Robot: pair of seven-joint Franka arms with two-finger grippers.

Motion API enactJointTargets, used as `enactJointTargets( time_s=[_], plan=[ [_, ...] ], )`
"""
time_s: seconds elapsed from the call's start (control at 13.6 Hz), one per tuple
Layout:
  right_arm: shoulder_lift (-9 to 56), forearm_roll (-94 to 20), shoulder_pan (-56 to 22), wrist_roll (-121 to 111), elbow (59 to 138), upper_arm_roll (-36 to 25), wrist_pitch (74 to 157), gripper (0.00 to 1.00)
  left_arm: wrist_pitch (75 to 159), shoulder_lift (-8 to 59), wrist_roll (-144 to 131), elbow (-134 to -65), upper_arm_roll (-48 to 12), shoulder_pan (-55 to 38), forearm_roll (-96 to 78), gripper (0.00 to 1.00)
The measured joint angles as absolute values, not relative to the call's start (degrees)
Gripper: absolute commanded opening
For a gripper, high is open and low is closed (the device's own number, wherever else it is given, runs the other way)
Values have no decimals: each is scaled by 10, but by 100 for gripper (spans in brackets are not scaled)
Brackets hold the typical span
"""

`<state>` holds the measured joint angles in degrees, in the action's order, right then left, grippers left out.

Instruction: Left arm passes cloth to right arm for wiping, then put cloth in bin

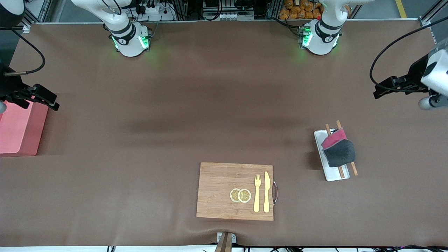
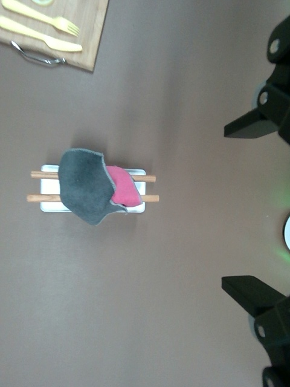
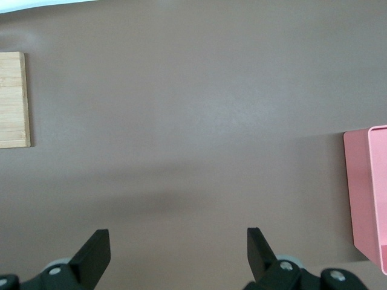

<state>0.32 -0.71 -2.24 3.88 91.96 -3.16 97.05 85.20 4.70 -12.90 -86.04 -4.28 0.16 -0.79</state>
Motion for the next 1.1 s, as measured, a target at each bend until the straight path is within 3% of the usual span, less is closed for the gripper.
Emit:
enactJointTargets(
  time_s=[0.59,1.1],
  plan=[
    [3,-7,-22,39,921,-33,971,100,1017,221,-129,-879,-39,21,-8,100],
    [11,-7,-5,39,923,-37,964,100,1071,271,-130,-887,-43,16,-8,100]
  ],
)
